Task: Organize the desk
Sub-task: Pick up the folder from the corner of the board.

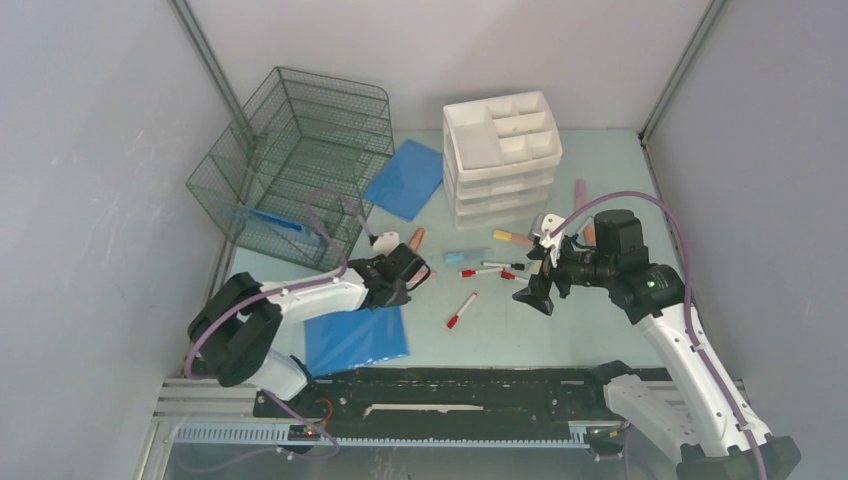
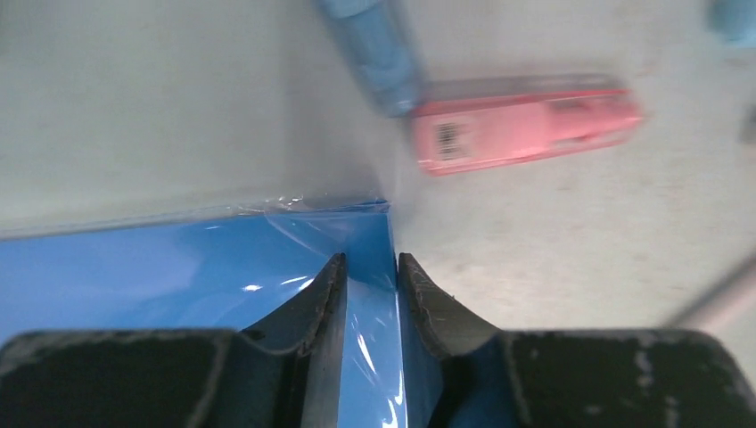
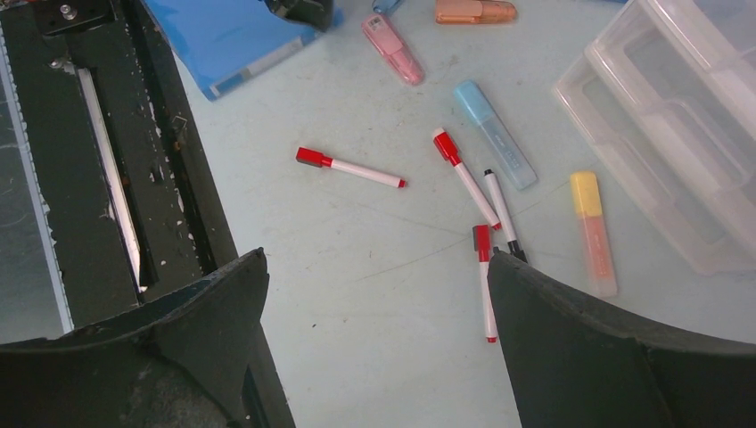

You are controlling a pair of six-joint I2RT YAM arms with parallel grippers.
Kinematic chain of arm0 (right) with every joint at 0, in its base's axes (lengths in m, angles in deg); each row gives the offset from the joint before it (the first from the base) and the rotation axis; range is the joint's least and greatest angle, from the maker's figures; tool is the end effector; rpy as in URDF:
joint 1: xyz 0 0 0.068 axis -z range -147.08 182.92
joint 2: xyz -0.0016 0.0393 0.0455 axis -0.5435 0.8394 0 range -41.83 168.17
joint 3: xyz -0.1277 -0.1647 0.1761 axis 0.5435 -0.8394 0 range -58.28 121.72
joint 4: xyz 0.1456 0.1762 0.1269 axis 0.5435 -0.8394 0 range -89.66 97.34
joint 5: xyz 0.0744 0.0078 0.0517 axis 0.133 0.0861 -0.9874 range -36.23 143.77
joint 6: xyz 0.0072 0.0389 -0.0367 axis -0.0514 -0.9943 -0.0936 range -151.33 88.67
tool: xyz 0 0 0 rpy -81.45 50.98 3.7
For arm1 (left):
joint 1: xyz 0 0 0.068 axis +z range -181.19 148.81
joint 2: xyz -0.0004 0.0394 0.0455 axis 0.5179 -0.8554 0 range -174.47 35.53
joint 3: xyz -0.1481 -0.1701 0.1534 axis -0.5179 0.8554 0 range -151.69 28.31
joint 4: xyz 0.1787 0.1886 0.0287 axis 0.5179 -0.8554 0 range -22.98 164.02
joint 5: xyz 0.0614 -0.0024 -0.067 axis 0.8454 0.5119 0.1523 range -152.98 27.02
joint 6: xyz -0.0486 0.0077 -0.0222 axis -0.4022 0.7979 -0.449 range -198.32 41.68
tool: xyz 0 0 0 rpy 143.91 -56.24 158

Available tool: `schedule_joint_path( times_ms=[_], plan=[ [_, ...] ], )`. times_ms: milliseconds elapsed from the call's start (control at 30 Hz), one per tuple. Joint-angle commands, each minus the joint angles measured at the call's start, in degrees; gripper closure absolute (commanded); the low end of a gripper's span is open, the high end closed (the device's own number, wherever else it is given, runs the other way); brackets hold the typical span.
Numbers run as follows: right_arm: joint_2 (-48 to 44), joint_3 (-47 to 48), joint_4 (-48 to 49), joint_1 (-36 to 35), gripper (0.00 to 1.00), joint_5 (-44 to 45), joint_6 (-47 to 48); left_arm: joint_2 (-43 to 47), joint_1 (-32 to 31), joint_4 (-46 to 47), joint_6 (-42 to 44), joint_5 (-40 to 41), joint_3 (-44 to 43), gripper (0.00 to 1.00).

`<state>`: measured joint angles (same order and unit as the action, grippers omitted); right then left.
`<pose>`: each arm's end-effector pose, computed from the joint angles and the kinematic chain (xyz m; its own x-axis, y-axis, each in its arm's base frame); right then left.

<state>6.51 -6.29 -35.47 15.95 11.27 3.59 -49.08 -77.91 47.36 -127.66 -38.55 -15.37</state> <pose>0.1489 0.0705 0.3229 -0.0851 -0.4673 -0.8800 -0.9330 0.3473 -0.0942 0.1891 -0.1793 0.1626 -0.8337 -0.1221 -0.5385 -0.1193 0.9920 -0.0402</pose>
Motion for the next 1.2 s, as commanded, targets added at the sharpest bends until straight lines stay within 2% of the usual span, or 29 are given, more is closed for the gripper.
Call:
schedule_joint_path(
  times_ms=[0, 33, 200, 300, 400, 533, 700, 800, 933, 1033, 1167],
  plan=[
    [-0.4, 0.0, 0.5, 0.1, 0.0, -0.5, 1.2, -2.4, -0.7, 7.4, -0.1, -10.7, -3.3, 0.7],
    [-0.4, -0.1, 0.5, 0.2, 0.0, -0.5, 1.3, -1.9, -0.8, 7.3, 0.1, -10.9, -3.9, 0.69],
    [-0.1, -0.1, 0.5, 0.2, 0.0, -0.5, 1.4, 7.0, -1.3, 5.8, 1.3, -9.9, -2.9, 0.49],
    [0.0, -0.1, 0.4, 0.0, 0.0, -0.6, 1.4, 12.8, -1.7, 4.6, 2.3, -10.6, -0.3, 0.43],
    [0.4, 0.0, 0.2, -0.2, 0.0, -0.8, 1.4, 17.6, -3.4, 3.8, 2.3, -12.3, 3.0, 0.42],
    [1.0, 0.0, 0.3, -0.7, 0.0, -0.9, 1.4, 23.2, -9.8, 2.5, -1.3, -12.4, 7.0, 0.4],
    [1.5, -0.3, 0.7, -1.7, 0.0, -0.8, 1.3, 34.4, -18.7, 17.1, -11.8, -13.7, 18.2, 0.39],
    [1.6, -0.6, 1.0, -2.0, 0.0, -0.7, 1.3, 38.2, -21.5, 12.6, -11.6, -10.4, 18.8, 0.39],
    [1.5, -0.5, 0.8, -2.3, 0.0, -0.8, 1.5, 35.6, -23.5, -2.2, -5.6, -7.4, 13.3, 0.39],
    [1.4, -0.5, 0.8, -2.3, 0.0, -0.8, 1.6, 26.2, -28.3, -13.3, 0.0, -2.4, 4.2, 0.38],
    [1.0, -0.6, 0.7, -2.1, 0.0, -1.0, 2.1, 10.2, -36.1, -22.0, 7.6, 6.5, -7.3, 0.39]
  ],
)
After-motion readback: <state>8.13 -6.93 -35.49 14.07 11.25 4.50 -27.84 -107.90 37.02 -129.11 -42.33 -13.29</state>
